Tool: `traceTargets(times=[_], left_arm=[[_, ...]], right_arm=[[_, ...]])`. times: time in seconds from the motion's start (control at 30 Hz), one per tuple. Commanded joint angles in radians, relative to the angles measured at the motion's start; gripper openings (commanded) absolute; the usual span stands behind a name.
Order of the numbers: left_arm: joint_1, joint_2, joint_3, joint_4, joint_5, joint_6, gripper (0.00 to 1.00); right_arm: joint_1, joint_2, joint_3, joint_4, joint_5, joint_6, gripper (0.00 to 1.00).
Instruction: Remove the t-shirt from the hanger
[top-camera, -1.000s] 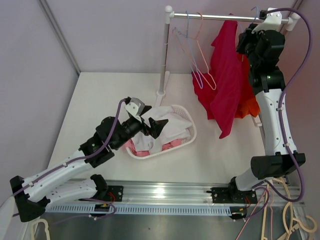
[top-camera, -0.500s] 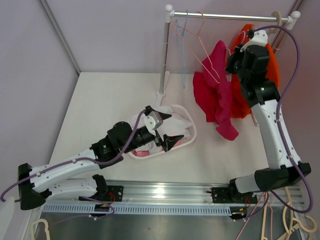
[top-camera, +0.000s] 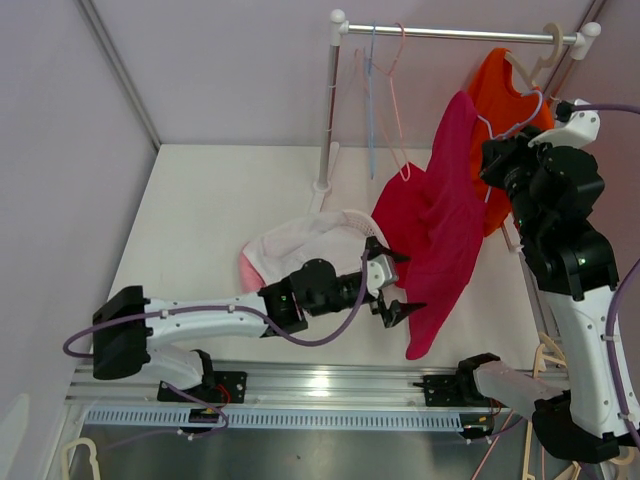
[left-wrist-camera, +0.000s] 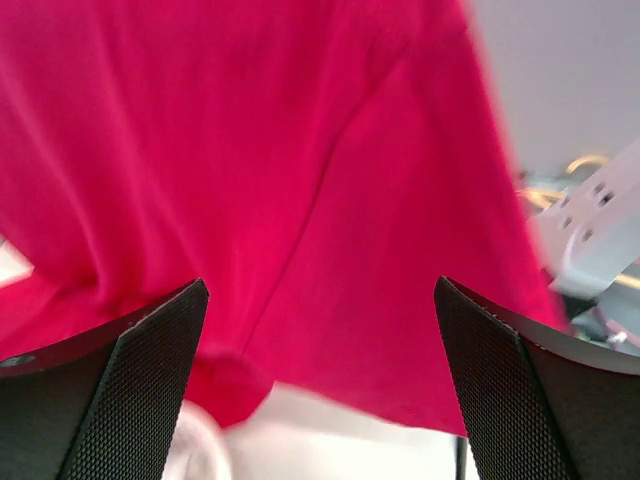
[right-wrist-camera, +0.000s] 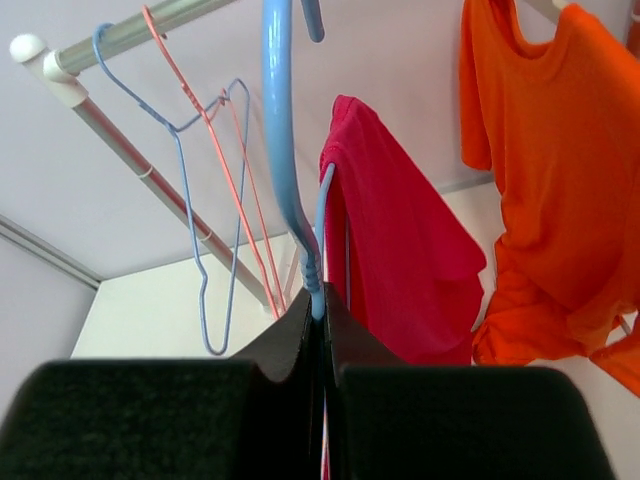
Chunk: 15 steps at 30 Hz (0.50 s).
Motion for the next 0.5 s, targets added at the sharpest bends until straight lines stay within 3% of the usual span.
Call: traceTargets(times=[0.0,0.13,0.23,0.27,0.33,0.37,0.4,0.47], left_arm=[[-0.043,0.068,0.087,0.214,0.047,0.027,0.99],[-0.082,0.115,0.121,0.289,0.087,0.023,1.00],[-0.092,0.177,0.198,0.246,0.122,0.003,0.99],[-0.095,0.197,0.230,0.217,0.124,0.000,0.93],[-0.097,0.227,0.275,0.188,0.111,-0.020,0.69],[-0.098,0.220,0.284,0.165,0.101,-0.032,0.37],[-0.101,0.208,0.263,0.179,0.091,-0.046,0.27],[-0.108,0.165,0.206,0.231,0.101,-0.077,0.21]], right_arm=[[0.006,-0.038,-0.022,0.007,0.013,0.042,0.00],[0.006,-0.044,-0.016,-0.013,0.006,0.039,0.00],[0.006,-0.051,-0.013,-0.024,-0.005,0.042,0.00],[0.006,-0.055,-0.013,-0.024,-0.008,0.045,0.00],[0.006,-0.060,-0.008,-0.024,-0.013,0.042,0.00],[0.006,-0.055,-0.004,-0.027,-0.014,0.037,0.00],[0.006,-0.051,0.005,-0.036,-0.011,0.031,0.00],[0.004,-0.037,0.036,-0.058,-0.002,0.021,0.00]])
